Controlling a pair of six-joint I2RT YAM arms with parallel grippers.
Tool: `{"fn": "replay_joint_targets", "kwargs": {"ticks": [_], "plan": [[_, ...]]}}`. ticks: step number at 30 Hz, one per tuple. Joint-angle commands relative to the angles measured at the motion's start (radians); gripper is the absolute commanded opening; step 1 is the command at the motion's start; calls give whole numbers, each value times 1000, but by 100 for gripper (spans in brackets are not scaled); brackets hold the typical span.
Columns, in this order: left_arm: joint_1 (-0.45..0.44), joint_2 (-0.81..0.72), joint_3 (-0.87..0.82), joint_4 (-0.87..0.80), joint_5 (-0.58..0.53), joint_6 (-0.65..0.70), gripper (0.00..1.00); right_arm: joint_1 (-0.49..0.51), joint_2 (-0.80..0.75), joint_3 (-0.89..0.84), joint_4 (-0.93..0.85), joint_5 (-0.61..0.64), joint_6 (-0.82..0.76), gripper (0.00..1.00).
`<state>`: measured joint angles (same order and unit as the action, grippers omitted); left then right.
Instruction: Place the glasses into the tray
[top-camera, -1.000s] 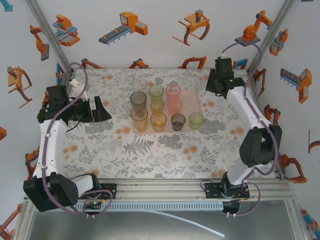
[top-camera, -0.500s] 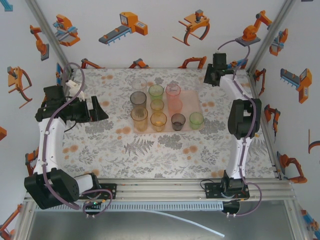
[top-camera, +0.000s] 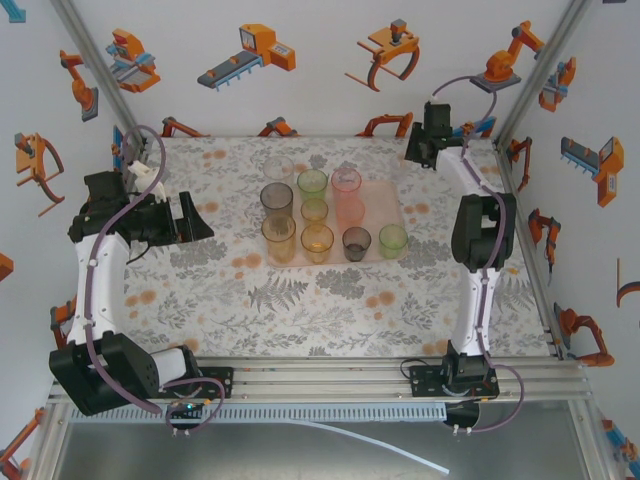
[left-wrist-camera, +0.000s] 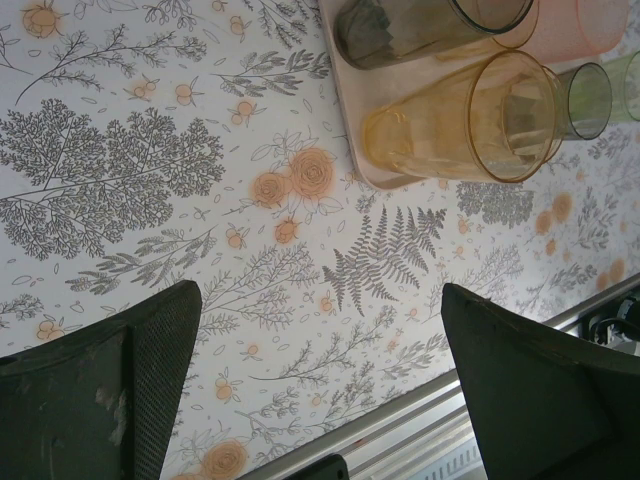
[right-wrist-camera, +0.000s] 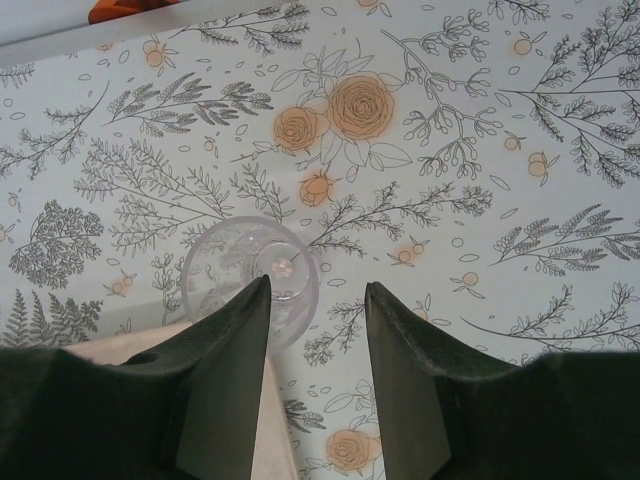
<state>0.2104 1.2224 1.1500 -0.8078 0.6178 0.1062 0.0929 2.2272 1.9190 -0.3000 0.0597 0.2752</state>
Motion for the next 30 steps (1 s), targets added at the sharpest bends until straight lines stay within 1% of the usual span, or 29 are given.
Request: {"fn": "replay_joint_targets", "kwargs": {"ticks": [1,13,24,30], "plan": [[4,3,21,-19,11,20,97,-7,28,37,4,-17,-14,41],[5,-10,13,-13,10,18,97,-10,43,32,-26,-47,-19,35],[4,-11,10,-10,11,16,97,-10,55,39,-55,-43,-31,27],[4,-14,8,-9,11,16,97,-11,64,53,-68,-43,-35,25]]}}
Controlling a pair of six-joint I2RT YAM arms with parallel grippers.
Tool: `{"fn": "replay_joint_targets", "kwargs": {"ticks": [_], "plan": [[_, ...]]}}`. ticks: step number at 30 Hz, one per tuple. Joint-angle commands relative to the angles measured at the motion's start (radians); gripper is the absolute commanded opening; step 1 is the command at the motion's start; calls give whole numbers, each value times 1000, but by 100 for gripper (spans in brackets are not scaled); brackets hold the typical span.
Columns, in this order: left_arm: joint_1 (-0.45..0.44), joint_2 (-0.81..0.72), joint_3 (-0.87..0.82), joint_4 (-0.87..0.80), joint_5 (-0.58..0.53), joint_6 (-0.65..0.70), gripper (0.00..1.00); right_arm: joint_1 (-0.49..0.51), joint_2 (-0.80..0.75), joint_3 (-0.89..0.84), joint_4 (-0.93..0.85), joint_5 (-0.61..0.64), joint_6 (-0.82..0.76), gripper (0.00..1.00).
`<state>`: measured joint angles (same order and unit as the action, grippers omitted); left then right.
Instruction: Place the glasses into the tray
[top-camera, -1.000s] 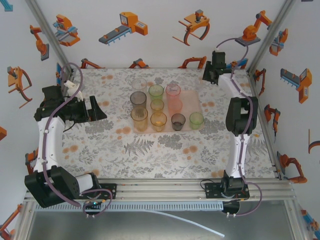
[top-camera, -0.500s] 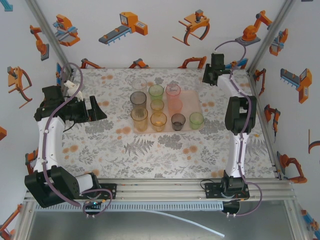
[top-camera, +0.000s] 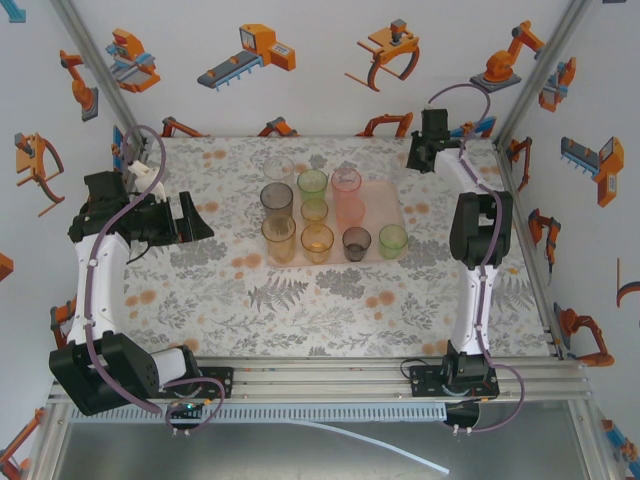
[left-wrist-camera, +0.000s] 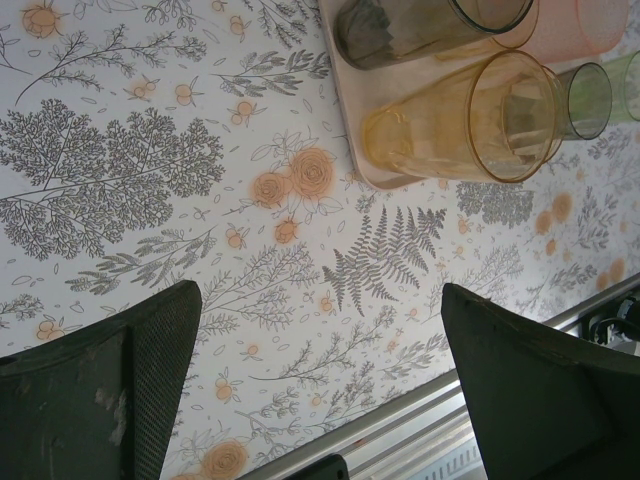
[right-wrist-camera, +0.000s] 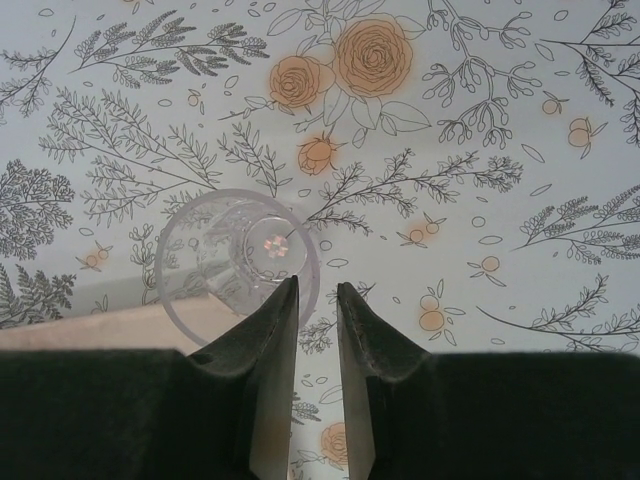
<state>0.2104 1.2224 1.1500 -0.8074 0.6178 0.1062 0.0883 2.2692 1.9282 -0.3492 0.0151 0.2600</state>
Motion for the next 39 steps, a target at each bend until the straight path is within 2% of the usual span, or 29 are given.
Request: {"fn": "replay_joint_targets", "kwargs": {"ticks": [1,16,39], "plan": [[5,-14,8,-8,11,15,97,-6,24,44,-22,2,-20,24],[5,-17,5,-6,13,15,97,-7,41,51,-45,-3,-18,21],[4,-14,13,-6,19,12,97,-22,44,80,-54,-9,1,8]]}}
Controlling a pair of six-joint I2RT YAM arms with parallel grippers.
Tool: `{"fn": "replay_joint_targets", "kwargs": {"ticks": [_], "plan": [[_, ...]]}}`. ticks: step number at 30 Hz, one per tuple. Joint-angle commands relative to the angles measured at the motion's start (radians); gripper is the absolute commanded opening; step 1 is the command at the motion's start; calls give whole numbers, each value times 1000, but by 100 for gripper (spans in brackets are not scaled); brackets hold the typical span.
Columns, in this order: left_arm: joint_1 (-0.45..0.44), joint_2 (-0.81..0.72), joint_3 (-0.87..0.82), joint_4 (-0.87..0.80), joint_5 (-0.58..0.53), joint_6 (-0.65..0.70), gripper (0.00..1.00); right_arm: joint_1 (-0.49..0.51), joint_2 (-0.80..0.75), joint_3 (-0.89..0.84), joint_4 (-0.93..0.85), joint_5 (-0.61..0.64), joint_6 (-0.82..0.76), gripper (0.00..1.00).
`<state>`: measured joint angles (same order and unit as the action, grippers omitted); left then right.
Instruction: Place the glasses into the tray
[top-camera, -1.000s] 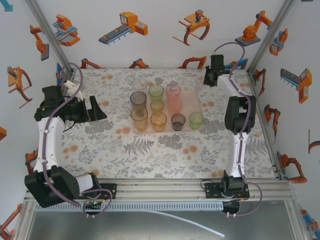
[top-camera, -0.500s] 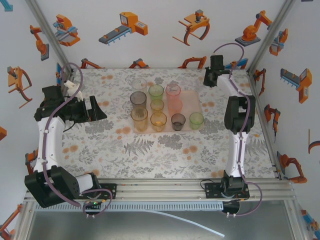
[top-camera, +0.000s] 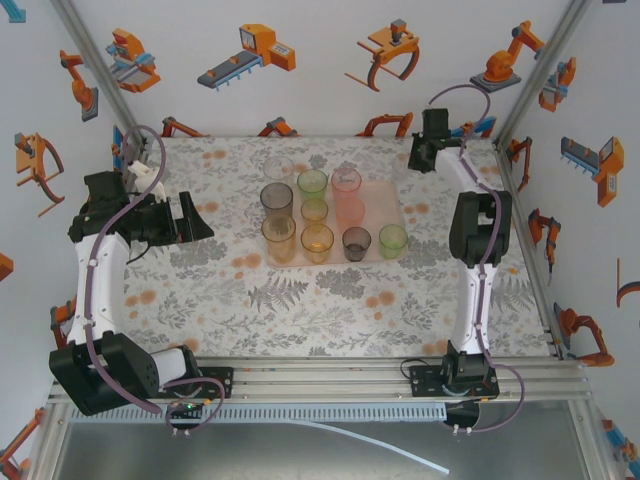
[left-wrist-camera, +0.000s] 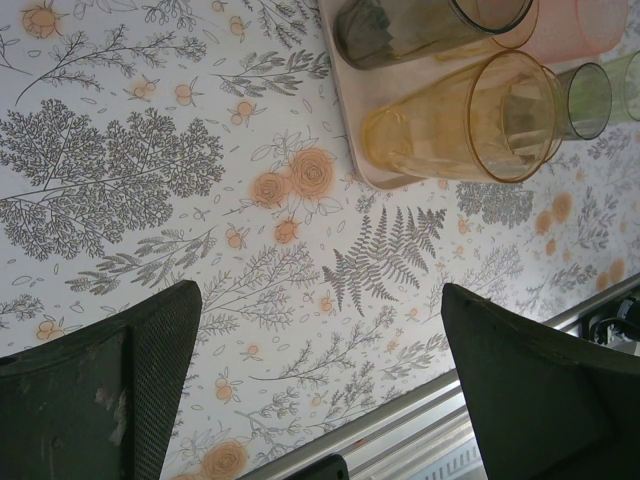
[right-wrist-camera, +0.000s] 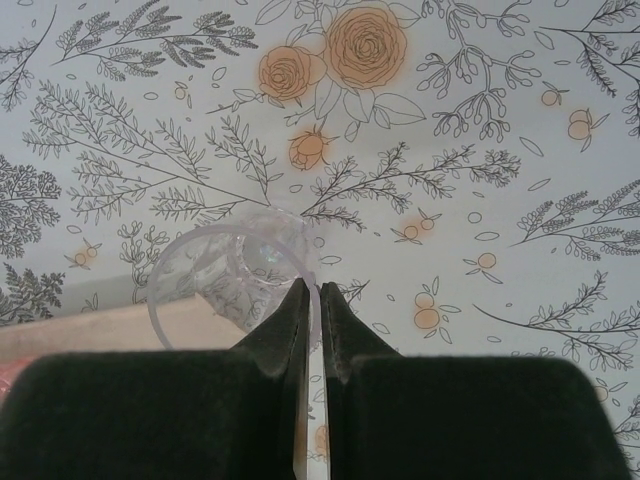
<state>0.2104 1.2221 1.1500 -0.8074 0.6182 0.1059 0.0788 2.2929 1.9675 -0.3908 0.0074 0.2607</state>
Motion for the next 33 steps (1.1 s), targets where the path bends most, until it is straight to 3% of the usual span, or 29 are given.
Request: {"fn": "replay_joint_targets", "kwargs": {"ticks": [1,16,33], "plan": [[5,-11,13,-6,18,12,97,-13,19,46,-15,0,1,8],[4,-17,16,-6,23,10,97,-22,-53,50,-26,-3,5,6],[0,-96,-15,26,37,-14,97,-19,-400,-301,20,-23,3,6]]}}
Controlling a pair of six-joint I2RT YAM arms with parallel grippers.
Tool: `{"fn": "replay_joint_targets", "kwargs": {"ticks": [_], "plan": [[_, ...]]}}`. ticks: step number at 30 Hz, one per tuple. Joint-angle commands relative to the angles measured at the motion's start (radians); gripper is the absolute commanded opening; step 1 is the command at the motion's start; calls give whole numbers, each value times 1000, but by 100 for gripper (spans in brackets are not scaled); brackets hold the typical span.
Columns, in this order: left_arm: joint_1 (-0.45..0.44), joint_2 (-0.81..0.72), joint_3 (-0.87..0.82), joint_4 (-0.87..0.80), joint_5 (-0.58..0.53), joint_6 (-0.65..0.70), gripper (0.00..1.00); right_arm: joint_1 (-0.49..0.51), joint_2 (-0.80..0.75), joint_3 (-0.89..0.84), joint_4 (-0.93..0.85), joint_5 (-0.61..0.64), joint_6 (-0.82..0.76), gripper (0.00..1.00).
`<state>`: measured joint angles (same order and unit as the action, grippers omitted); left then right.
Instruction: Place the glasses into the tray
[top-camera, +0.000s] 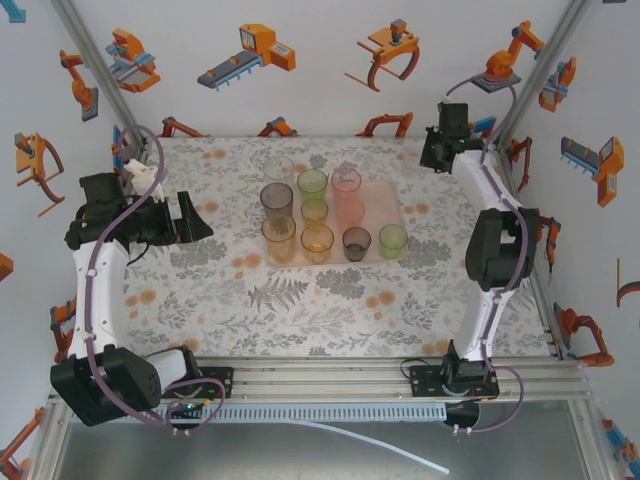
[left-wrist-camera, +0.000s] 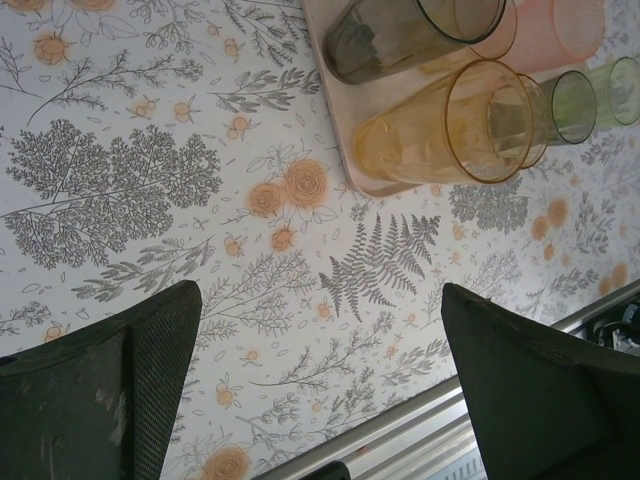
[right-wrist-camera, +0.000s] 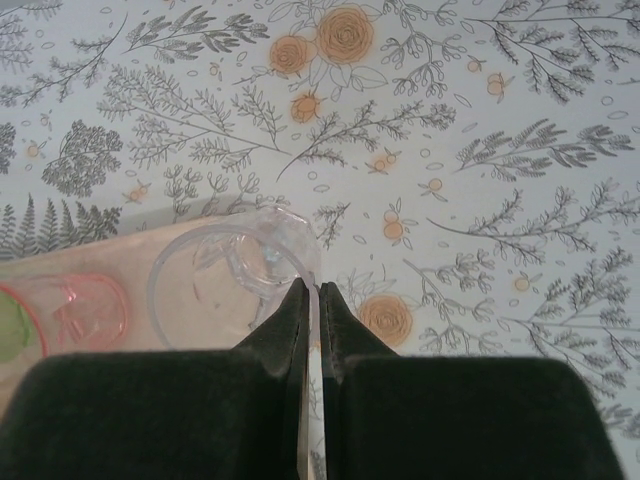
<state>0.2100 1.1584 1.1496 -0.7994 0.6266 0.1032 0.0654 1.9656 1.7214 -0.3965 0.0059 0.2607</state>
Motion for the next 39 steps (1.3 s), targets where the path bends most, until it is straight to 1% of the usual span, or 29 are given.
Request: {"fn": "replay_joint_targets", "kwargs": {"ticks": [1,7,10,17,23,29,39], "plan": [[-1,-36,-18,21,26,-12,97,-6,-95,-82,30,-24,5,6],[-12,-36,-29,34,33,-13,97,9,-237,-246,52,-26,18,6],[-28,-28,-24,37,34,-18,97,23,-298,-320,57,1,29,6],[-54,-36,-23,36,30,-13,97,68,-374,-406,49,15,45,6],[-60,-51,-25,34,30,-13,97,128,-392,-437,35,38,51,6],[-61,-54,-28,34,30,-13,97,170,-359,-435,35,37,57,6],[-60,-61,-34,34,31,-12,97,190,-293,-434,48,16,83,7]]}}
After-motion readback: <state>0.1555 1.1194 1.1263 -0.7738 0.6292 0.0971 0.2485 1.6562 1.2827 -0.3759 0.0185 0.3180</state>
